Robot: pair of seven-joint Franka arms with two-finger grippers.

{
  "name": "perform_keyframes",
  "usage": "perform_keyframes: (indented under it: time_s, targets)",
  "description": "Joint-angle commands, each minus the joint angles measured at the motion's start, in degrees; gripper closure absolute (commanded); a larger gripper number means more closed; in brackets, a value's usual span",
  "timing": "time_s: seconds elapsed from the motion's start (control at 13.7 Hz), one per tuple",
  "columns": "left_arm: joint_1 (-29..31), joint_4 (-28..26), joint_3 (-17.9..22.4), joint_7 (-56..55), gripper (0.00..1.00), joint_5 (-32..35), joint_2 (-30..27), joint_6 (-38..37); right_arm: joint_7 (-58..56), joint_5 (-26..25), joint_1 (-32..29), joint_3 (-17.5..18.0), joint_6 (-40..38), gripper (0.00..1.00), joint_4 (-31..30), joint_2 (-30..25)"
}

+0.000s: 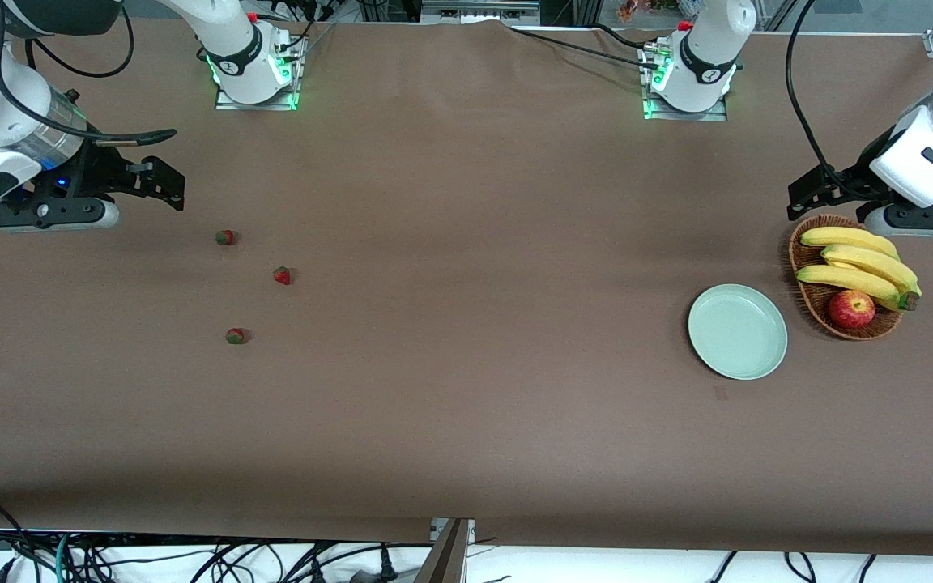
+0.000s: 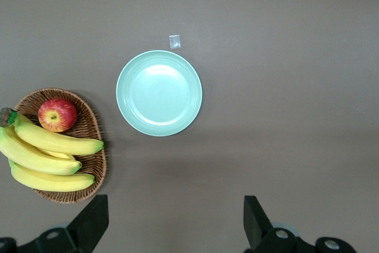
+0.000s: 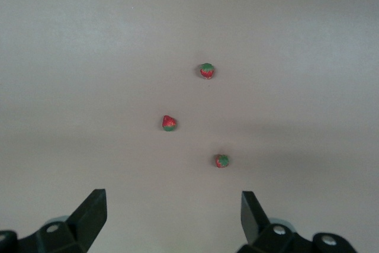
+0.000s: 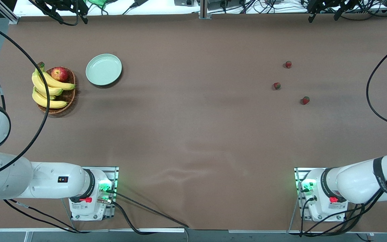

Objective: Collect all strawberries into plate
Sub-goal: 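Reach down and grasp a strawberry with the right gripper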

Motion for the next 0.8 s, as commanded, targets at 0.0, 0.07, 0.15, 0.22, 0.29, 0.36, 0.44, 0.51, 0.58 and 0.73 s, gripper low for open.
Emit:
perform_keyframes:
  time_s: [0.0,0.07,0.15,0.22,0.29,0.36,0.44,0.51,0.58,0.73]
  targets:
    - [0.46,-0.29,-0.03,1.39,0.00,1.01,-0.13,0.36,-0.15,-0.29,0.06,-0.05,0.45,0.00,0.39,0.09]
    - [0.46,-0.29,-0.03,1.39,0.00,0.93,-0.21,0.10,0.03,-0.20,0.06,-0.05,0.98,0.00,0.47,0.00]
    - [0.38,-0.20,-0.03,1.39,0.00,1.01,-0.13,-0.17,-0.66,-0.64,-0.03,-0.05,0.72,0.00,0.65,0.09]
    - [0.38,-0.12,-0.03,1.39,0.00,1.01,-0.13,-0.17,-0.58,-0.47,0.06,-0.05,0.72,0.00,0.56,0.27]
    - [0.38,-0.11,-0.12,1.39,0.00,0.93,-0.13,-0.17,-0.49,-0.38,0.15,-0.05,0.55,0.00,0.21,1.57]
    - [0.38,-0.11,-0.12,1.39,0.00,0.93,-0.13,-0.17,-0.23,0.14,0.06,0.03,0.81,0.00,-0.75,3.33]
    - [0.38,-0.11,-0.12,1.30,0.00,1.01,-0.13,-0.26,-0.31,0.67,0.06,0.03,2.20,0.00,-2.76,5.08]
    - [0.38,-0.11,-0.29,1.21,0.00,1.01,-0.13,-0.26,0.03,1.02,0.49,0.21,5.26,0.00,-5.30,6.58]
    - [0.38,0.15,-0.38,1.21,0.00,0.93,-0.13,-0.35,0.12,1.12,0.85,0.21,10.43,0.00,-9.24,7.38]
    - [0.38,0.15,-0.38,1.21,0.00,1.01,-0.13,-0.35,0.30,1.90,0.85,0.30,21.94,0.00,-16.63,9.66]
